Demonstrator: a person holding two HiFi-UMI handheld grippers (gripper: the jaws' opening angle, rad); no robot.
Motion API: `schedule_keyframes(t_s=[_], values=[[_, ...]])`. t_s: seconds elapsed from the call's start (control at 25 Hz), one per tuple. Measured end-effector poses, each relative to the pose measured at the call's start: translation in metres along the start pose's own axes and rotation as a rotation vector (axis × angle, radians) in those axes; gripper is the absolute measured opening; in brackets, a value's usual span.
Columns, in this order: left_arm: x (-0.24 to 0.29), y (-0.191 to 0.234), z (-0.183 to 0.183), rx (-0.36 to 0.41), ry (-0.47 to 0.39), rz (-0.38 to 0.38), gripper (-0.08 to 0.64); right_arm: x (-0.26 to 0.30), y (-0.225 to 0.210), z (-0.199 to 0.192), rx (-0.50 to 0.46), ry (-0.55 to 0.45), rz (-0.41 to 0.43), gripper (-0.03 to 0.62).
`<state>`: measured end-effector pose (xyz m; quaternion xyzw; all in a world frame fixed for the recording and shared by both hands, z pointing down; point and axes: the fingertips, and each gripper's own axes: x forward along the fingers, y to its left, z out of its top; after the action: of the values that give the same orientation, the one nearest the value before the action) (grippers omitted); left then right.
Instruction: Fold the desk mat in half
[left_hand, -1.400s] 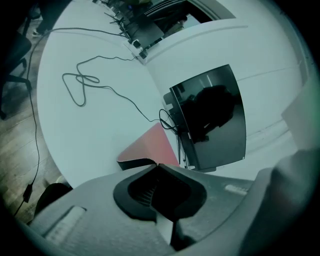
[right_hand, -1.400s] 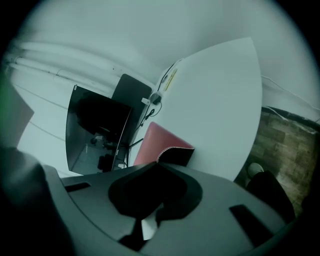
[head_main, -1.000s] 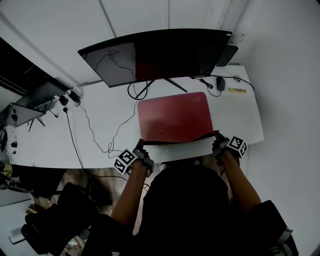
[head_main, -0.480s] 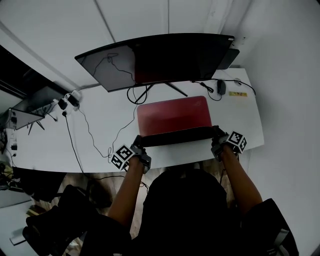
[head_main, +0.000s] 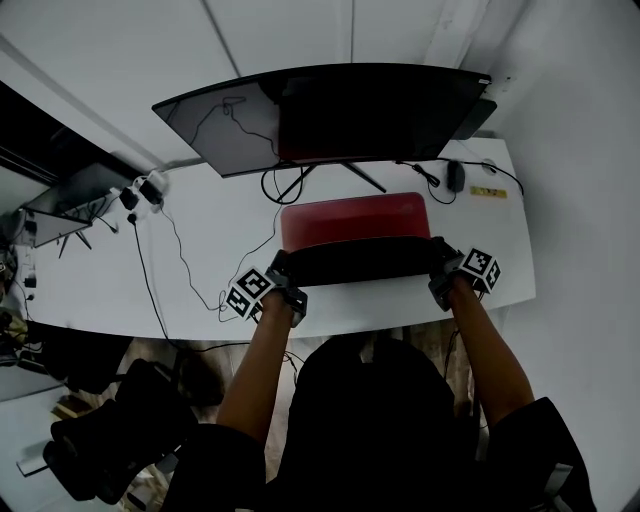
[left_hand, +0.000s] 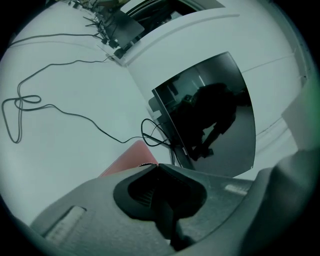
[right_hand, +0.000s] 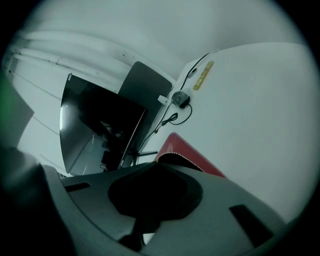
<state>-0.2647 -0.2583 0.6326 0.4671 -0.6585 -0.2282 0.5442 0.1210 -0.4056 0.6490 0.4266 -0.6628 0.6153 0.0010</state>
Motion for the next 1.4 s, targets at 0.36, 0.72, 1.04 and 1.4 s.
schedule_keyframes(t_s=[0.36, 0.72, 1.04, 1.4], values=[[0.038, -0.009, 0.022, 0.013, -0.029, -0.014, 0.028, 0.036, 0.007, 0.020, -0.031, 0.013, -0.002, 0.012], [0.073, -0.009, 0.036, 0.039, -0.022, -0.006, 0.028, 0.070, 0.007, 0.037, -0.052, 0.042, -0.011, 0.012], [0.096, -0.001, 0.049, 0.047, -0.012, 0.009, 0.028, 0.102, 0.008, 0.044, -0.049, 0.059, -0.018, 0.012], [0.126, 0.010, 0.052, 0.031, 0.006, 0.019, 0.028, 0.132, -0.006, 0.052, -0.100, 0.103, -0.046, 0.014]])
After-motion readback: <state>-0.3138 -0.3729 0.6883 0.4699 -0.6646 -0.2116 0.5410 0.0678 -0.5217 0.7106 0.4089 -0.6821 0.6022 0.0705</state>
